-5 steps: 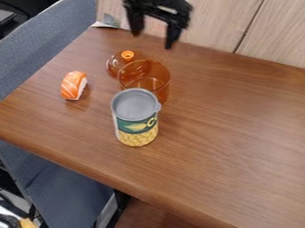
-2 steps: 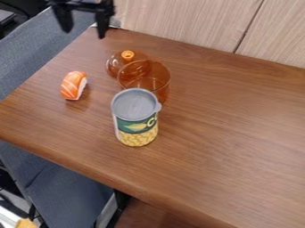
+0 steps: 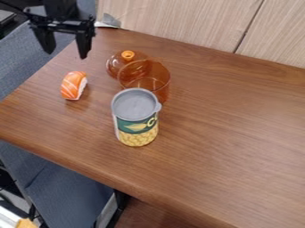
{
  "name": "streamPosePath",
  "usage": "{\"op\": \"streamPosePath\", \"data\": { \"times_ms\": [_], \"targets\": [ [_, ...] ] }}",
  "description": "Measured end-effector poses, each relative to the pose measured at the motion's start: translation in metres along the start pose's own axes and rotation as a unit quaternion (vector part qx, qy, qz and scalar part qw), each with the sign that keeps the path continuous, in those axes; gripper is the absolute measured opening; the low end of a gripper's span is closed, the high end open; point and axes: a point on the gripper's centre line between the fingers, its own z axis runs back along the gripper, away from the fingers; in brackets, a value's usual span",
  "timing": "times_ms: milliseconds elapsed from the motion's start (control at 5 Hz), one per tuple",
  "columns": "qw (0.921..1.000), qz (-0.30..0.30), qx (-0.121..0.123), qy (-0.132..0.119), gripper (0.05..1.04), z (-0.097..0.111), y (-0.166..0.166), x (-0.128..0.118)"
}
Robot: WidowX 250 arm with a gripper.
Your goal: Placed the roll inside the brown transparent bowl
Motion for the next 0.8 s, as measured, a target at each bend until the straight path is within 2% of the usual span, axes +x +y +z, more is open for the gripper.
{"op": "streamPosePath", "data": {
  "times_ms": [600,800],
  "targets": [
    [0.9999,0.002,0.0,0.012,1.001,-0.041,0.0,-0.007],
    [0.9998,0.001,-0.004,0.017,1.001,-0.049,-0.001,-0.007]
  ]
}}
